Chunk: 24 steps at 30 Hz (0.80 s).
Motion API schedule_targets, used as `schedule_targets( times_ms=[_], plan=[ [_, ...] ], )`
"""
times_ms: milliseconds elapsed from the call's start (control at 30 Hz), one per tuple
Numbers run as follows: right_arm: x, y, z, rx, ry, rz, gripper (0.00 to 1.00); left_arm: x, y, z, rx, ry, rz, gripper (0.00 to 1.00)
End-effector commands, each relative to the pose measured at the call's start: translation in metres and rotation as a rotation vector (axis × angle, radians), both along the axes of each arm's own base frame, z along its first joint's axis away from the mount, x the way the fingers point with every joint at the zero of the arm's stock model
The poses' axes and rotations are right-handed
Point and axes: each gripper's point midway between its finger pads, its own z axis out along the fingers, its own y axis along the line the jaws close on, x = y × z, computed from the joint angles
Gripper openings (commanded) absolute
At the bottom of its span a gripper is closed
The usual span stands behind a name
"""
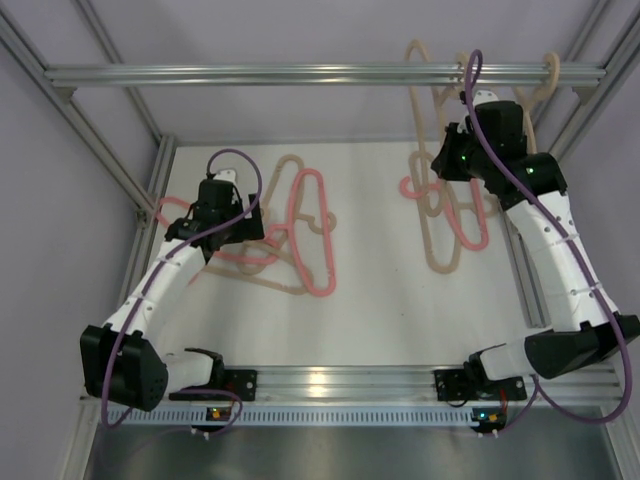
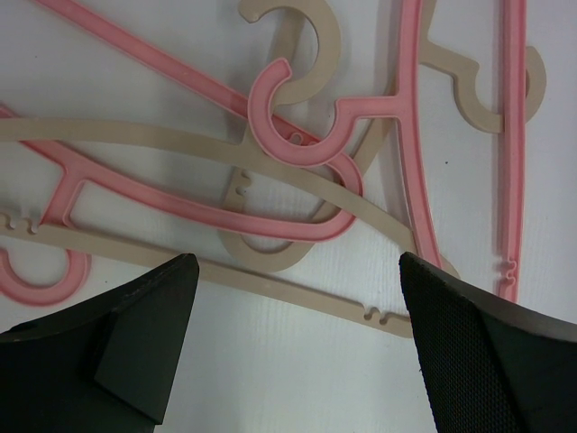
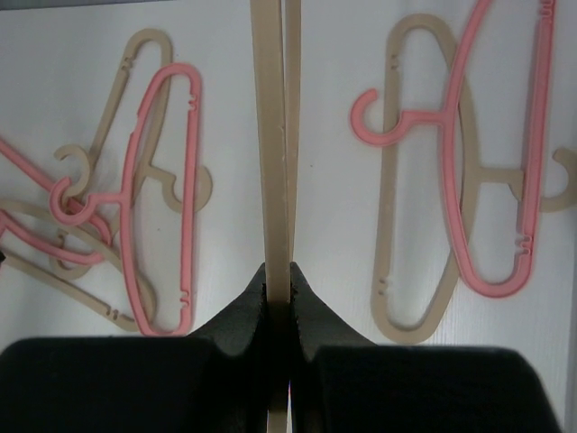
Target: Organize the hangers
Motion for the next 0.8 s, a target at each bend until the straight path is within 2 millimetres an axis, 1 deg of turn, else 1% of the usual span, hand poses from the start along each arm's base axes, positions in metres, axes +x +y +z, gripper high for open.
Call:
schedule_targets(
  times_ms=[0, 200, 267, 367, 467, 500, 533, 567, 633, 767],
  plan=[
    [0.011, -0.01, -0.012, -0.002, 0.014, -0.068, 0.0, -0.001, 0.006, 0.01, 0.019, -0.039, 0.004, 0.97],
    [0.019, -0.012, -0.018, -0.016, 0.009, -0.073, 0.0, -0.001, 0.007, 0.009, 0.023, -0.039, 0.011, 0.97],
    [0.019, -0.012, -0.02, -0.018, 0.012, -0.073, 0.0, -0.001, 0.009, 0.008, 0.029, -0.038, 0.016, 0.97],
    [0.017, -0.019, -0.025, -0.016, 0.025, -0.09, 0.0, -0.002, 0.009, 0.008, 0.031, -0.037, 0.014, 0.97],
    [0.008, -0.031, -0.025, 0.001, 0.03, -0.111, 0.0, -0.002, 0.008, 0.009, 0.029, -0.038, 0.014, 0.97],
    [0.003, -0.042, -0.024, 0.013, 0.034, -0.14, 0.0, -0.002, 0.009, 0.009, 0.03, -0.038, 0.015, 0.97],
    [0.0, -0.048, -0.025, 0.016, 0.04, -0.152, 0.0, -0.001, 0.008, 0.008, 0.029, -0.038, 0.014, 0.97],
    [-0.004, -0.059, -0.021, 0.027, 0.033, -0.178, 0.0, -0.001, 0.008, 0.009, 0.03, -0.04, 0.011, 0.97],
    [-0.009, -0.071, -0.022, 0.027, 0.04, -0.209, 0.0, -0.001, 0.009, 0.009, 0.032, -0.04, 0.016, 0.97],
    [-0.016, -0.088, -0.02, 0.059, 0.045, -0.231, 0.0, -0.001, 0.008, 0.009, 0.03, -0.04, 0.011, 0.97]
  ],
)
